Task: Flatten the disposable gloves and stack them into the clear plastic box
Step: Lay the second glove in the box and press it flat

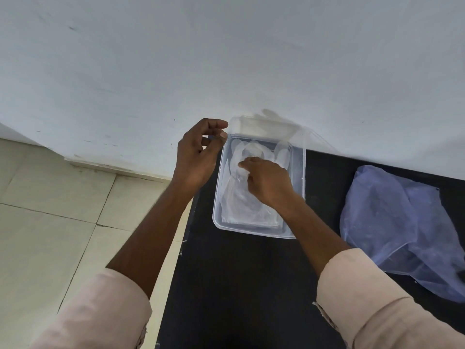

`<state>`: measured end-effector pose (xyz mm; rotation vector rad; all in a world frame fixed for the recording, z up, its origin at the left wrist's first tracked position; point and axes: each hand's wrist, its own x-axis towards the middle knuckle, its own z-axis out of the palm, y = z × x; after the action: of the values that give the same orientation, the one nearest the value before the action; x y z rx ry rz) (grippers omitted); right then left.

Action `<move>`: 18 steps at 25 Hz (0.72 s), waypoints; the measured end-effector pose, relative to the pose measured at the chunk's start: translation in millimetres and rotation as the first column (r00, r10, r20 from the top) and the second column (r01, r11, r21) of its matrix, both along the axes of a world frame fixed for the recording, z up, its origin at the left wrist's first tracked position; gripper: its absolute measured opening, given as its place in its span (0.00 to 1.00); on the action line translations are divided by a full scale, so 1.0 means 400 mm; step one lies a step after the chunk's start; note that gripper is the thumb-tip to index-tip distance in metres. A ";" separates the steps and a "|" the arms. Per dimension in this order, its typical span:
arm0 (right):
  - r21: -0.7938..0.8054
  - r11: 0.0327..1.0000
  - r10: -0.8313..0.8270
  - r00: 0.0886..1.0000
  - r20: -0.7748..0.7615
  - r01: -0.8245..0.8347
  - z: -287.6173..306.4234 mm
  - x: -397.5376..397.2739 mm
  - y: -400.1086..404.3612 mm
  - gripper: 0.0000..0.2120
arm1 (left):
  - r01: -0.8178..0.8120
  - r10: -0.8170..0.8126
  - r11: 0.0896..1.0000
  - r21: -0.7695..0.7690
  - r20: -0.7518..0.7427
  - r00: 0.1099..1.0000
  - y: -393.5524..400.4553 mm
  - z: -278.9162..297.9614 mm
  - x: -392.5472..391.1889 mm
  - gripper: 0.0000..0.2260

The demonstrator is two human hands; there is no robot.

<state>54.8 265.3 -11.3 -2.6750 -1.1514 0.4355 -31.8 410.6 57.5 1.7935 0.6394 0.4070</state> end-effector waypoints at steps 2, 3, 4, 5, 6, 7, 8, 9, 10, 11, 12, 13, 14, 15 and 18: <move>0.163 0.984 -0.090 0.994 0.068 0.078 0.003 -0.001 -0.015 0.15 | 0.010 -0.010 1.000 0.006 0.005 1.000 -0.001 -0.003 0.003 0.07; 0.232 0.961 -0.166 0.985 0.041 0.153 0.002 -0.001 -0.021 0.12 | 0.013 -0.013 1.000 0.004 0.014 1.000 -0.005 -0.002 0.005 0.07; 0.298 0.911 -0.276 0.958 -0.074 0.286 0.001 0.003 -0.023 0.08 | 0.013 -0.013 1.000 0.004 0.029 0.999 -0.013 -0.001 0.008 0.07; 0.346 0.805 -0.395 0.871 -0.292 0.482 0.005 0.013 -0.021 0.05 | 0.023 -0.023 1.000 0.010 0.047 0.999 -0.026 0.001 0.008 0.07; 0.336 0.640 -0.455 0.693 -0.560 0.691 0.013 0.027 -0.015 0.02 | 0.061 -0.063 0.997 0.039 0.055 0.997 -0.044 0.000 0.007 0.07; 0.266 0.459 -0.439 0.476 -0.762 0.848 0.025 0.042 -0.006 0.03 | 0.145 -0.149 0.984 0.102 0.032 0.988 -0.066 -0.006 0.004 0.08; 0.194 0.325 -0.384 0.317 -0.867 0.926 0.037 0.060 0.001 0.05 | 0.287 -0.283 0.939 0.189 -0.051 0.958 -0.091 -0.016 0.001 0.09; 0.155 0.272 -0.364 0.250 -0.897 0.950 0.046 0.082 0.007 0.06 | 0.467 -0.425 0.846 0.259 -0.202 0.882 -0.118 -0.027 -0.001 0.10; 0.141 0.280 -0.375 0.243 -0.894 0.950 0.053 0.103 0.016 0.08 | 0.635 -0.516 0.719 0.284 -0.394 0.761 -0.144 -0.039 0.000 0.12; 0.134 0.318 -0.392 0.260 -0.883 0.938 0.061 0.122 0.026 0.11 | 0.759 -0.534 0.593 0.270 -0.573 0.621 -0.168 -0.053 0.004 0.14; 0.125 0.355 -0.392 0.268 -0.880 0.927 0.063 0.137 0.037 0.14 | 0.836 -0.500 0.492 0.243 -0.708 0.500 -0.188 -0.069 0.011 0.17; 0.107 0.386 -0.376 0.262 -0.889 0.916 0.064 0.149 0.050 0.16 | 0.884 -0.455 0.418 0.211 -0.793 0.405 -0.201 -0.086 0.019 0.21; 0.082 0.403 -0.356 0.239 -0.903 0.911 0.060 0.158 0.064 0.17 | 0.913 -0.423 0.370 0.170 -0.844 0.329 -0.209 -0.101 0.028 0.25; 0.055 0.419 -0.345 0.215 -0.914 0.907 0.055 0.165 0.075 0.18 | 0.930 -0.401 0.345 0.129 -0.875 0.271 -0.213 -0.117 0.037 0.28; 0.022 0.419 -0.343 0.181 -0.922 0.908 0.022 0.168 0.103 0.19 | 0.943 -0.370 0.328 0.058 -0.910 0.185 -0.211 -0.163 0.046 0.33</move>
<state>121.9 306.6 -2.6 -1.6561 0.2959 0.8327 -13.4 326.1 -7.7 2.7144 0.0309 -1.1283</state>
